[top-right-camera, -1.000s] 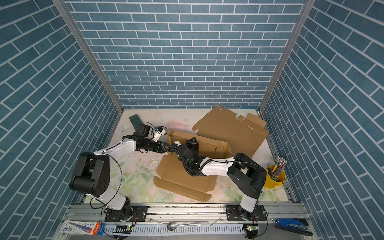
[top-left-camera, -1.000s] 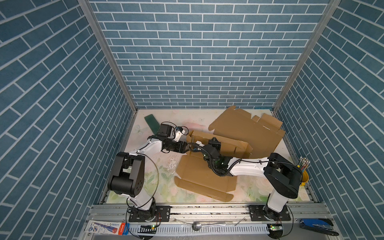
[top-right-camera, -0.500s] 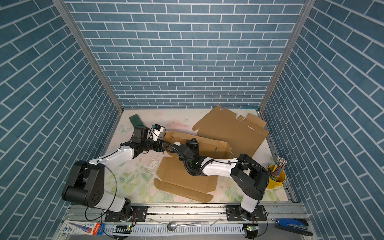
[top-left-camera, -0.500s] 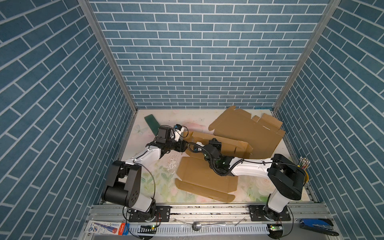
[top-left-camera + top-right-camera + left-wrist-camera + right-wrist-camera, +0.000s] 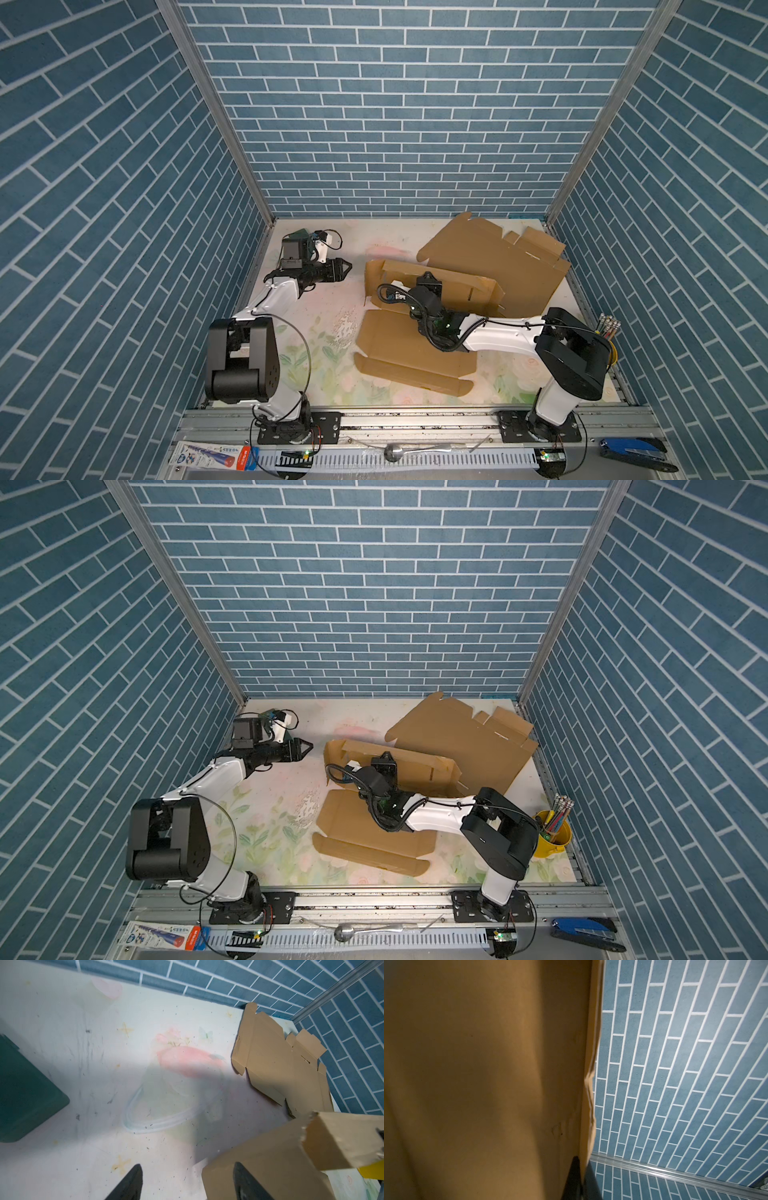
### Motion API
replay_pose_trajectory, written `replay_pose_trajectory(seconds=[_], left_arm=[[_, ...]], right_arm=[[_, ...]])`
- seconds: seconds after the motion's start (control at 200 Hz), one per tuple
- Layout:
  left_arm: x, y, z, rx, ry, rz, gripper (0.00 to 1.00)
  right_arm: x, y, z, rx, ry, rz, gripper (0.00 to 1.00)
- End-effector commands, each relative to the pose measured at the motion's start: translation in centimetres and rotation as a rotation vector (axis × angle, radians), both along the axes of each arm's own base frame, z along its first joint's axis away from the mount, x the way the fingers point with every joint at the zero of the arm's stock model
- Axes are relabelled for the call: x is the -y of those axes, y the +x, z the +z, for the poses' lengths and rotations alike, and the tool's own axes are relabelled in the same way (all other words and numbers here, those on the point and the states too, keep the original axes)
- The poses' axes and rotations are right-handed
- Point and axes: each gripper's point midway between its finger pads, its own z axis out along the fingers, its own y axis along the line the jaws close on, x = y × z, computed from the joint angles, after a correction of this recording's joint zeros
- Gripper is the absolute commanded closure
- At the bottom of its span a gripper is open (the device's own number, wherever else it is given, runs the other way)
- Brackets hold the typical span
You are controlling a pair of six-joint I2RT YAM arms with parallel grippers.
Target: Fold the paper box
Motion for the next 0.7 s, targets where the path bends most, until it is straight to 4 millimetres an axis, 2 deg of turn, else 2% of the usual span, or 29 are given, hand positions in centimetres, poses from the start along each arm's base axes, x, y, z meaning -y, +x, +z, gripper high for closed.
replay_pose_trajectory(seconds=[0.0,0.095,0.225,0.37,0.545,0.69], left_arm=[[0.9,1.3,0.9,0.037,-0.007,-0.029,0.29],[1.9,1.3,0.0,0.026,0.019,-0.074,0.28],[1.8,0.6,-1.4,-0.008,0.031,-0.073,0.28],[2.0,-0.6,-2.3,-0.050,0.054,-0.096,0.29],[2.4,-2.3,-3.4,-0.093,0.113,-0.149,0.29],[2.5,-2.2,-4.3,-0.091,0.141,-0.207,0.28]], right_arm=[[-0.5,0.6,2.3,0.065,-0.017,-0.009,1.00],[-0.9,0.1,0.3,0.042,-0.046,0.003,1.00],[-1.2,-1.8,-2.7,0.038,-0.086,0.010,1.00],[-1.3,-3.0,-3.2,0.063,-0.080,-0.006,1.00],[-1.3,-3.5,-3.7,0.058,-0.086,0.002,1.00],[-1.3,-3.7,-3.8,0.047,-0.082,0.019,1.00]])
